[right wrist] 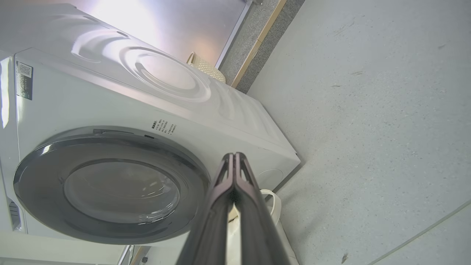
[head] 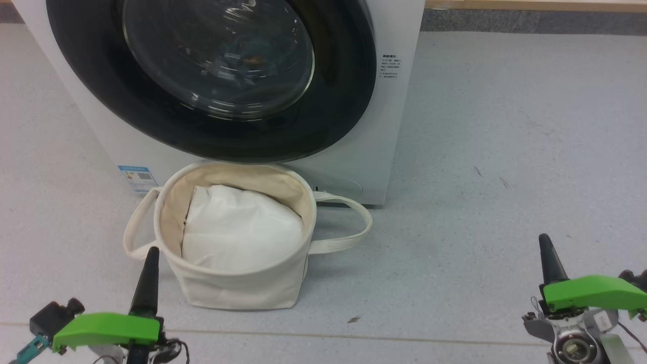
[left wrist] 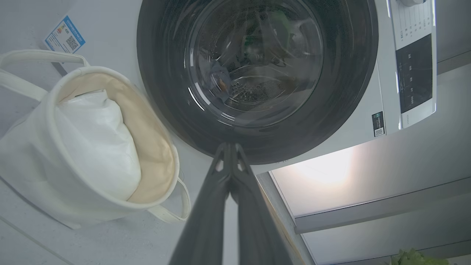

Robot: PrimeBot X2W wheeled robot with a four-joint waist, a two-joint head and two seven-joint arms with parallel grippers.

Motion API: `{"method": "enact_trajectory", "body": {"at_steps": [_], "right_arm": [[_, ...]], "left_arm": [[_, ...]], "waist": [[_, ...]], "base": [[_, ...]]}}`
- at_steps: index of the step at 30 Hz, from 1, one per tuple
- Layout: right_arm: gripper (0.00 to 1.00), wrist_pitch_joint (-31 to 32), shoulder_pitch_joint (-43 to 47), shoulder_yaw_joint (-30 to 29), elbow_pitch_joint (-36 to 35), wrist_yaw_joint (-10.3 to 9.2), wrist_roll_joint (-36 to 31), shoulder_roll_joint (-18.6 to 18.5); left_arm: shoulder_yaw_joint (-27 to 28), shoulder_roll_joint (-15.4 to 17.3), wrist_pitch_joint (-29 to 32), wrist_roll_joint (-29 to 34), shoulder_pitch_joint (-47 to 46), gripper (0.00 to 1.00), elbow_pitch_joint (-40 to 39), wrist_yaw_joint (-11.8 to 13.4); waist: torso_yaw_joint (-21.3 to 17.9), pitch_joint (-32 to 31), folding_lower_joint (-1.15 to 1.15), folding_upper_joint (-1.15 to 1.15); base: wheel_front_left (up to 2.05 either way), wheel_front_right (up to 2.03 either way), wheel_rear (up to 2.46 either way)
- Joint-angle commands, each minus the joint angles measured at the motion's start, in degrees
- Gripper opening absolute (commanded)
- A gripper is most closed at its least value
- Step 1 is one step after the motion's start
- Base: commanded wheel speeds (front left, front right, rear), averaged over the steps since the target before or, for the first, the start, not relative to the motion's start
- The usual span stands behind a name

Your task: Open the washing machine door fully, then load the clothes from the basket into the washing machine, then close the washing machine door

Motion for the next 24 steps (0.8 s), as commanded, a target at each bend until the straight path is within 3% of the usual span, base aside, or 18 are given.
{"method": "enact_trajectory", "body": {"at_steps": [1,24], "right_arm": [[0.0,0.4,-1.0,0.3,-2.2,0.02,1.2,0.0],[0.0,4.3,0.4,-1.9,-3.5,0.0,13.7,1.5]], "left_arm": [[1.8,0.3,0.3,-1.0,-1.3,0.0,-2.3,0.1],[4.7,-1.9,4.2,-11.6,0.7,0.0,-4.8,0.2]], "waist": [[0.0,0.0,0.0,0.0],[-0.4,-1.0,0.0,0.0]], "base": [[0.0,0.0,0.0],[0.0,0.0,0.0]]}}
